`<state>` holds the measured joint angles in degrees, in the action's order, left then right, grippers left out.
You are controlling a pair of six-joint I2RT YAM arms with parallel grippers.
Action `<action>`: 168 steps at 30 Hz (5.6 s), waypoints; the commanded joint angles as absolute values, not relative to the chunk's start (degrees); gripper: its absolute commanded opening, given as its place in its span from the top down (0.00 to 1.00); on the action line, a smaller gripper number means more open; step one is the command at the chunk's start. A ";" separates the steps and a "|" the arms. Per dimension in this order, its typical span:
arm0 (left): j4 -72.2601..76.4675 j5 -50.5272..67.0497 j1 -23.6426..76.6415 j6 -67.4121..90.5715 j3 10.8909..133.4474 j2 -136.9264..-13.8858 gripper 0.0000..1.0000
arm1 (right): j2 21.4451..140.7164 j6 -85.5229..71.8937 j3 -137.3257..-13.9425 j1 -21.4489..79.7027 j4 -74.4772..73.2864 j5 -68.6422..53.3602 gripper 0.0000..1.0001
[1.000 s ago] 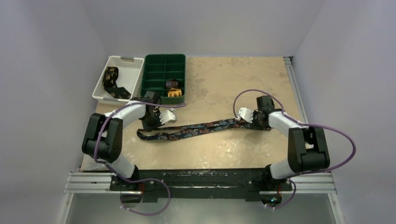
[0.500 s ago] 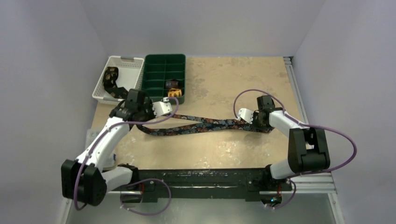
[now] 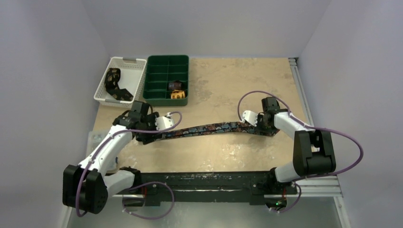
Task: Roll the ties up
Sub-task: Flatten out the tie at the center of the board.
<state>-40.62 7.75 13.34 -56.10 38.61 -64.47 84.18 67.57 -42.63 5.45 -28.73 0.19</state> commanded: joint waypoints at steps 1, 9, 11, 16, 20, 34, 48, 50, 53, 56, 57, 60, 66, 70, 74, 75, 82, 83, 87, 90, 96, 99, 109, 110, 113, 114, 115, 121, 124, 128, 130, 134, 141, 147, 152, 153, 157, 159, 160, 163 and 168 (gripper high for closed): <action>-48.79 20.14 13.39 -53.15 46.66 -64.12 0.29 | 83.31 68.61 -42.81 5.43 -33.97 -3.78 1.00; -44.64 22.83 13.88 -49.52 51.35 -74.94 0.20 | 78.62 67.50 -48.50 3.67 -41.14 -9.40 0.39; -42.93 21.58 13.88 -48.32 51.66 -75.19 0.18 | 78.50 65.10 -52.87 3.29 -44.77 -11.59 0.37; -42.24 21.15 13.71 -42.39 54.87 -72.57 0.12 | 79.52 60.60 -58.22 1.77 -53.59 -13.61 0.43; -36.99 24.43 13.73 -32.48 57.33 -67.23 0.05 | 81.61 58.57 -54.65 -1.60 -53.55 -11.87 0.50; -34.48 33.74 10.63 -32.59 58.01 -68.35 0.00 | 95.66 52.17 -50.80 -3.89 -42.37 -2.40 0.81; -49.42 31.07 13.20 -64.77 50.66 -77.64 0.00 | 91.78 76.57 -49.76 -9.09 -30.24 3.94 0.85; -48.61 29.79 14.50 -63.20 51.67 -79.79 0.03 | 90.62 77.34 -51.02 -9.45 -32.64 1.66 0.85; -47.23 29.57 15.11 -59.66 53.67 -81.75 0.06 | 89.92 77.57 -56.81 -10.82 -43.32 -4.03 0.79; -46.06 29.51 15.14 -57.89 54.10 -82.02 0.07 | 91.50 74.85 -67.13 -12.27 -54.42 -11.05 0.70; -45.35 29.33 15.19 -57.37 54.06 -81.93 0.07 | 92.34 73.69 -69.74 -12.40 -56.77 -12.55 0.68; -44.67 29.05 15.24 -56.69 54.10 -81.97 0.07 | 95.44 69.38 -73.81 -12.34 -57.81 -13.10 0.65; -45.62 28.50 15.18 -55.80 54.59 -81.36 0.07 | 104.33 67.15 -79.03 -12.38 -59.29 -13.48 0.58; -45.81 27.85 15.17 -55.20 54.58 -81.28 0.07 | 106.40 67.97 -78.92 -12.38 -59.94 -11.32 0.49; -45.37 27.53 15.20 -54.04 54.48 -81.33 0.07 | 108.16 67.94 -77.87 -12.31 -58.43 -10.23 0.55; -45.35 27.57 15.20 -53.83 54.47 -81.38 0.08 | 108.61 68.01 -77.39 -12.29 -57.78 -9.82 0.56; -45.21 25.88 15.12 -53.39 54.41 -81.54 0.07 | 109.97 68.30 -76.82 -12.33 -55.38 -9.22 0.74; -45.11 25.65 15.12 -53.48 54.22 -81.41 0.07 | 109.58 68.91 -76.69 -12.35 -55.42 -9.29 0.76; -44.52 25.25 15.15 -53.62 53.71 -81.36 0.07 | 107.82 70.41 -75.28 -12.35 -55.91 -8.28 0.85; -44.19 25.14 15.13 -53.52 53.55 -81.50 0.07 | 106.48 70.79 -75.51 -12.31 -57.47 -9.30 0.95; -43.69 24.90 15.12 -53.43 53.23 -81.26 0.07 | 102.50 70.87 -76.23 -12.35 -61.09 -10.81 1.00; -43.96 24.70 15.12 -53.80 53.06 -81.06 0.07 | 100.65 70.07 -76.78 -12.34 -63.18 -10.77 1.00; -45.71 24.26 14.73 -56.49 52.13 -81.51 0.07 | 101.37 65.66 -67.48 -12.36 -54.50 -5.98 1.00; -45.58 24.19 14.69 -56.88 51.88 -81.67 0.07 | 102.42 65.01 -67.15 -12.36 -52.97 -5.47 1.00; -44.94 23.70 14.68 -58.33 50.94 -82.34 0.07 | 104.53 64.04 -66.68 -12.32 -49.54 -3.95 1.00; -44.45 23.65 14.68 -58.51 50.59 -82.43 0.07 | 105.13 63.93 -66.63 -12.31 -49.04 -3.72 1.00; -43.80 23.64 14.68 -58.53 50.28 -82.51 0.08 | 105.54 63.91 -66.39 -12.30 -48.63 -3.17 1.00; -41.18 25.99 17.40 -55.64 51.66 -83.65 0.18 | 104.28 65.71 -64.26 -12.50 -47.60 -1.92 0.86; -39.43 23.07 20.54 -54.74 52.21 -85.69 0.31 | 103.98 65.91 -65.45 -12.53 -48.84 -3.38 0.75; -40.42 21.46 21.71 -54.84 53.47 -87.93 0.46 | 103.57 65.74 -68.85 -12.73 -53.20 -7.00 0.60; -40.97 20.60 21.71 -55.33 53.61 -88.14 0.55 | 103.56 65.14 -71.50 -13.40 -56.58 -9.18 0.55; -41.67 19.47 21.62 -55.56 53.04 -87.25 0.69 | 105.92 63.42 -80.44 -16.26 -64.52 -15.01 0.55; -41.70 19.76 21.67 -54.47 51.54 -86.11 0.77 | 112.93 54.93 -87.74 -19.24 -68.00 -17.85 0.60; -41.60 19.82 21.66 -53.55 51.10 -85.53 0.81 | 118.40 48.30 -89.39 -19.78 -67.41 -18.31 0.61; -41.68 18.41 21.58 -53.69 50.34 -85.05 0.93 | 120.83 45.70 -88.75 -20.40 -63.83 -13.52 0.56; -41.67 18.21 21.54 -54.01 49.90 -84.55 0.96 | 121.30 45.63 -88.88 -20.61 -63.68 -12.90 0.55; -40.80 17.66 20.56 -55.54 47.48 -82.66 1.00 | 122.07 46.01 -89.23 -21.78 -63.64 -11.32 0.49; -40.68 17.49 19.83 -55.88 47.11 -82.70 1.00 | 122.02 46.54 -89.02 -22.21 -63.88 -10.78 0.47; -40.63 17.48 19.60 -55.94 46.93 -82.75 1.00 | 121.89 46.84 -88.79 -22.40 -63.73 -10.48 0.47; -40.63 17.29 19.36 -56.68 46.51 -82.48 1.00 | 121.52 47.79 -87.65 -23.01 -63.14 -8.84 0.48; -40.80 19.53 19.49 -57.60 46.12 -80.26 0.99 | 121.25 49.75 -86.98 -24.95 -62.71 -6.36 0.49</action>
<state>-41.08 17.56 19.79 -55.46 46.57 -83.29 119.96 46.72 -88.49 -22.79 -66.43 -11.42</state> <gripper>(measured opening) 0.008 0.513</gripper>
